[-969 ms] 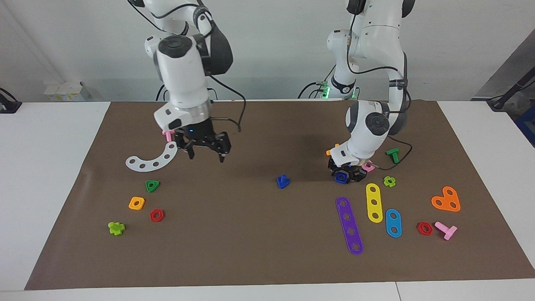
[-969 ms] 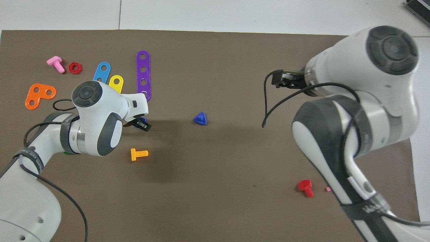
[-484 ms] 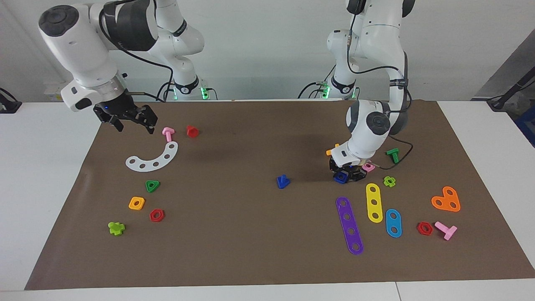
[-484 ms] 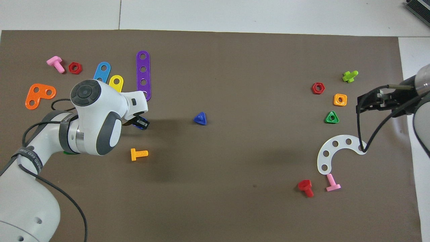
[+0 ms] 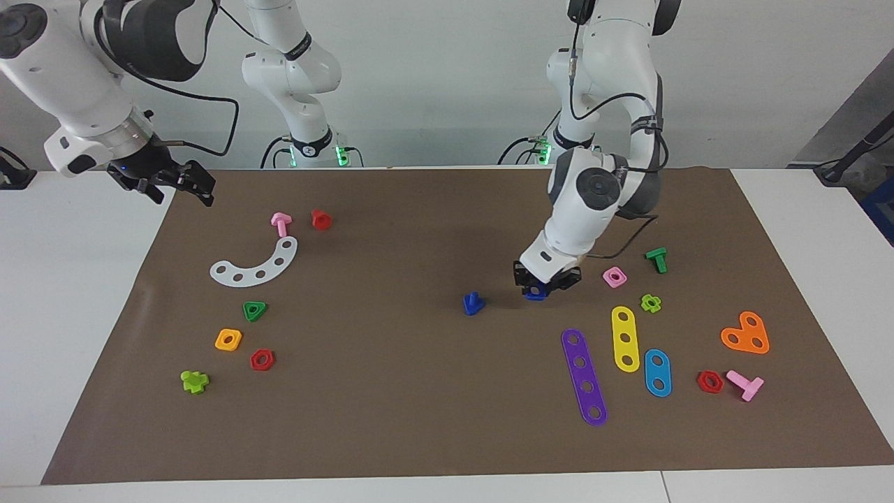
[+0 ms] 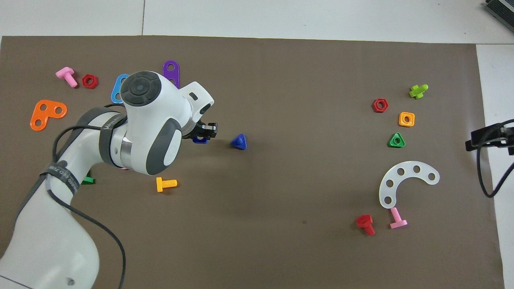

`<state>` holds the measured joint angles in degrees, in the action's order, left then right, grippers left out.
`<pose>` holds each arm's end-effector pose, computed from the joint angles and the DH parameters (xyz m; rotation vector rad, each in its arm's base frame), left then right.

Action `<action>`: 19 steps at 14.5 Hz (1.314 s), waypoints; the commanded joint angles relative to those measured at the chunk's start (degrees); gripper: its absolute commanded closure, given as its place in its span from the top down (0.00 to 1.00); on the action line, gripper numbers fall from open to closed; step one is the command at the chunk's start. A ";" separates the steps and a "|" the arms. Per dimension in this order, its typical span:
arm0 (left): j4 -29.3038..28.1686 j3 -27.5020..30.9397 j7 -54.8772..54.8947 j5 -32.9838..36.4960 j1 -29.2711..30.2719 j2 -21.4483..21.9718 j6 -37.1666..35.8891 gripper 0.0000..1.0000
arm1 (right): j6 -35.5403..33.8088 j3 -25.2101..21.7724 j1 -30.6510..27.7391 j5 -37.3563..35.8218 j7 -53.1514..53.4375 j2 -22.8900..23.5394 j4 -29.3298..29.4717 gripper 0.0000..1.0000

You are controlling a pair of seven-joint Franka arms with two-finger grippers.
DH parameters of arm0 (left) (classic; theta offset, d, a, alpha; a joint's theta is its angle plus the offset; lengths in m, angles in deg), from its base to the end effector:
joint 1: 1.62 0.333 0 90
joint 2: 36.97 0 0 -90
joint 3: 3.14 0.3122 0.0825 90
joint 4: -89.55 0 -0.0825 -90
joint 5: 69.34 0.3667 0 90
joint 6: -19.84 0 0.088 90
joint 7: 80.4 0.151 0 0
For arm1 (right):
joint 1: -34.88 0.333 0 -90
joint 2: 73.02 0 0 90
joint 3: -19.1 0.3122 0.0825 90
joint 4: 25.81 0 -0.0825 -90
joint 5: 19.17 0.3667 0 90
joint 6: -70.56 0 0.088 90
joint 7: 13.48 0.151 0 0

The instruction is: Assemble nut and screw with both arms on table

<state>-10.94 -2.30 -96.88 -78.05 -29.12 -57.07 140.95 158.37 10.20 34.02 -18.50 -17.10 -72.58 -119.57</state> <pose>0.5591 -0.2955 0.3328 3.0172 -0.1518 -0.0568 0.5200 -0.0874 0.5402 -3.1090 0.1672 0.1706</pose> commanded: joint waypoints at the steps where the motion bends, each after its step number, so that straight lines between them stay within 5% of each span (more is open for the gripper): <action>1: 6.08 1.18 -6.96 -2.72 -4.57 -4.24 -1.67 0.03 | -0.10 1.16 0.24 -2.24 -0.95 -1.32 2.44 1.00; 4: 9.35 1.18 -10.58 -2.90 -7.12 -7.14 -1.23 0.03 | -5.00 1.78 0.51 -4.27 -0.42 -1.41 8.05 1.00; 9: 8.56 1.26 -10.67 -2.46 -7.57 -7.24 -0.53 0.02 | -4.67 2.66 0.51 -4.27 0.02 -5.18 2.54 1.00; 19: 2.85 1.26 -10.76 -2.28 -8.45 -7.06 5.45 0.03 | -4.76 2.74 0.50 -4.01 0.19 -5.36 2.27 1.00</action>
<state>-6.24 -2.07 -107.23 -79.58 -36.22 -64.48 144.11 153.43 12.33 34.73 -21.68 -17.10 -76.27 -115.42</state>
